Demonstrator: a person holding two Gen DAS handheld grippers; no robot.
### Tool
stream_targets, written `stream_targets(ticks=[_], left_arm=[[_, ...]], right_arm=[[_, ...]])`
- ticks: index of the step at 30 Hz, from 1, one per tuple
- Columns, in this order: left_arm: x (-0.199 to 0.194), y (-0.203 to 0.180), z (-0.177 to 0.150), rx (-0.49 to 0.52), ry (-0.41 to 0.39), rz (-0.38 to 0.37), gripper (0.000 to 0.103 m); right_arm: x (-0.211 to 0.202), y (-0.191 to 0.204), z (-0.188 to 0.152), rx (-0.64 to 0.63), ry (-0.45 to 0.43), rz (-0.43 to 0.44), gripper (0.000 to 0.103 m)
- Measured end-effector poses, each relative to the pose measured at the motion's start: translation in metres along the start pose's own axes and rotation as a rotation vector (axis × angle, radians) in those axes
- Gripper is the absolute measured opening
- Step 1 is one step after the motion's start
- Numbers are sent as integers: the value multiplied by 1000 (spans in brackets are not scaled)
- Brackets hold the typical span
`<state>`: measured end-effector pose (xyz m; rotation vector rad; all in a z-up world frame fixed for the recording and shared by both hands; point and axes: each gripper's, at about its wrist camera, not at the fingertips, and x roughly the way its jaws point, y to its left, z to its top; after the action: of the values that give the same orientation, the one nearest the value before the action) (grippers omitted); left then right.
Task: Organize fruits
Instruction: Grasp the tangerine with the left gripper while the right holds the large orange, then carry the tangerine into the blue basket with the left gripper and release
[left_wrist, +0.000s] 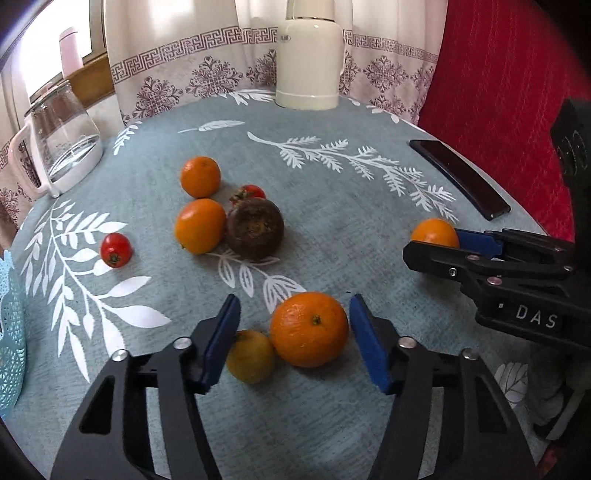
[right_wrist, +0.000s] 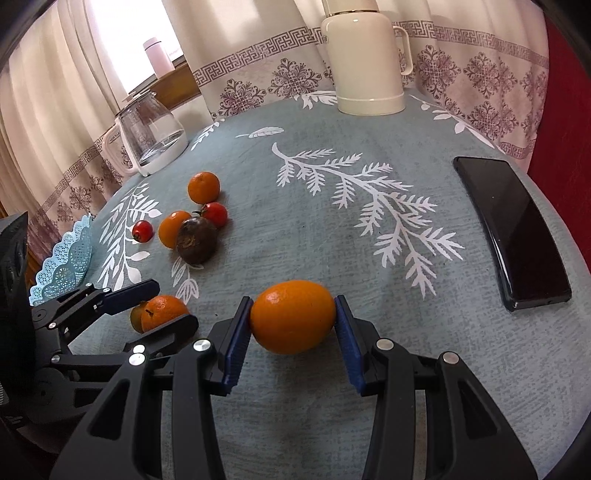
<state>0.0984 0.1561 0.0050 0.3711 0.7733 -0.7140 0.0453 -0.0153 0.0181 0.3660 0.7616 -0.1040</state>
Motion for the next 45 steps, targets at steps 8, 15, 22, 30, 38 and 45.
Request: stream_targets(ticks=[8, 15, 22, 30, 38, 45], left_arm=[[-4, -2, 3, 6, -22, -40, 38], [-6, 2, 3, -18, -25, -47, 38], [-11, 17, 6, -77, -44, -41, 38], [-25, 52, 13, -193, -85, 1, 38], [-42, 96, 8, -327, -107, 23, 38], [-55, 120, 2, -399, -128, 27, 38]], right_arm=[[1, 0, -1, -1, 4, 2, 45], [2, 1, -1, -1, 4, 1, 45], [2, 0, -2, -1, 4, 0, 45], [2, 0, -2, -3, 3, 0, 45], [1, 3, -3, -15, 0, -8, 45], [-1, 8, -4, -27, 0, -11, 45]])
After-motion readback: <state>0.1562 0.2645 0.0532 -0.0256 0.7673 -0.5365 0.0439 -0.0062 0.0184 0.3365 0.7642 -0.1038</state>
